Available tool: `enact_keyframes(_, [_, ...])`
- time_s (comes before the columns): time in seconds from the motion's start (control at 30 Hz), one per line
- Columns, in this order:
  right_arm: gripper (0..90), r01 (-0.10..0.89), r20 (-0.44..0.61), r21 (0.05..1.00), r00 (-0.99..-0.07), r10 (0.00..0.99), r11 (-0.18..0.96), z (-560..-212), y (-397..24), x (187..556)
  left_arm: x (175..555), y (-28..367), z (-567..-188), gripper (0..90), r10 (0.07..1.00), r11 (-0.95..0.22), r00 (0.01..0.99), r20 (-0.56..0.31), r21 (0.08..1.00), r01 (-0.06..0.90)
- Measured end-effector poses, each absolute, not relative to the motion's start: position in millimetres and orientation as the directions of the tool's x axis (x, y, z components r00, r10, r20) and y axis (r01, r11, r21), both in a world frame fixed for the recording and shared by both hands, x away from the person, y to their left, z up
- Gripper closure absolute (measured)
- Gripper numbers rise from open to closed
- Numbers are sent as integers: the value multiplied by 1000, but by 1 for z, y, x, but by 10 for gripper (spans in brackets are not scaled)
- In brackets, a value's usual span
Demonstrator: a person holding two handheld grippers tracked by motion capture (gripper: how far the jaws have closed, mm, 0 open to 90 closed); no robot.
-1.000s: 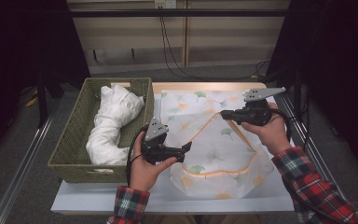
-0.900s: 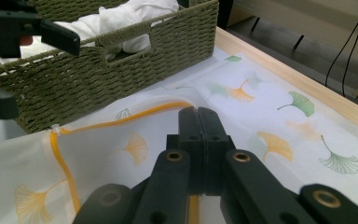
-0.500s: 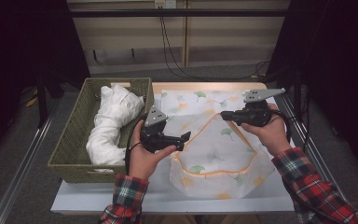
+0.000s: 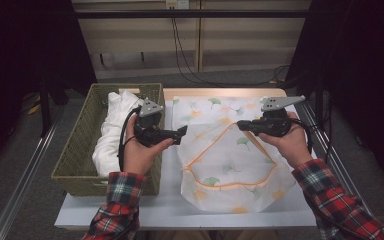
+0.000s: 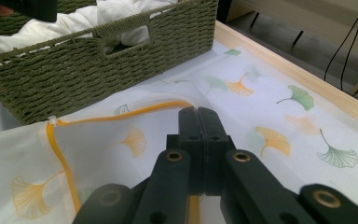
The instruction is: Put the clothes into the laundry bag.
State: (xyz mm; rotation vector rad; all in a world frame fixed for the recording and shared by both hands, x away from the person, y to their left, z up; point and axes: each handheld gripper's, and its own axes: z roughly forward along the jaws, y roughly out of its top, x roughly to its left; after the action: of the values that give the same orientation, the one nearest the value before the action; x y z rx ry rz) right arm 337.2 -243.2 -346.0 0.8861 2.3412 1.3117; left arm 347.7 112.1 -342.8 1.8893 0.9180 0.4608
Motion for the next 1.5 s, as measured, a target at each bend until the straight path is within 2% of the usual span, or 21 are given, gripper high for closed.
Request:
enact_keyframes(0.8, [900, 375, 32, 840, -755, 654, 392, -351, -245, 338, 378, 188, -377, 15, 893, -284, 449, 0, 774, 566])
enact_keyframes(1.37, [900, 374, 32, 838, -760, 649, 397, -353, -245, 338, 396, 220, -394, 14, 924, -344, 359, 132, 699, 627])
enact_keyframes(1.5, [900, 372, 30, 840, -760, 649, 396, -353, -245, 339, 402, 226, -406, 10, 931, -336, 341, 130, 671, 661])
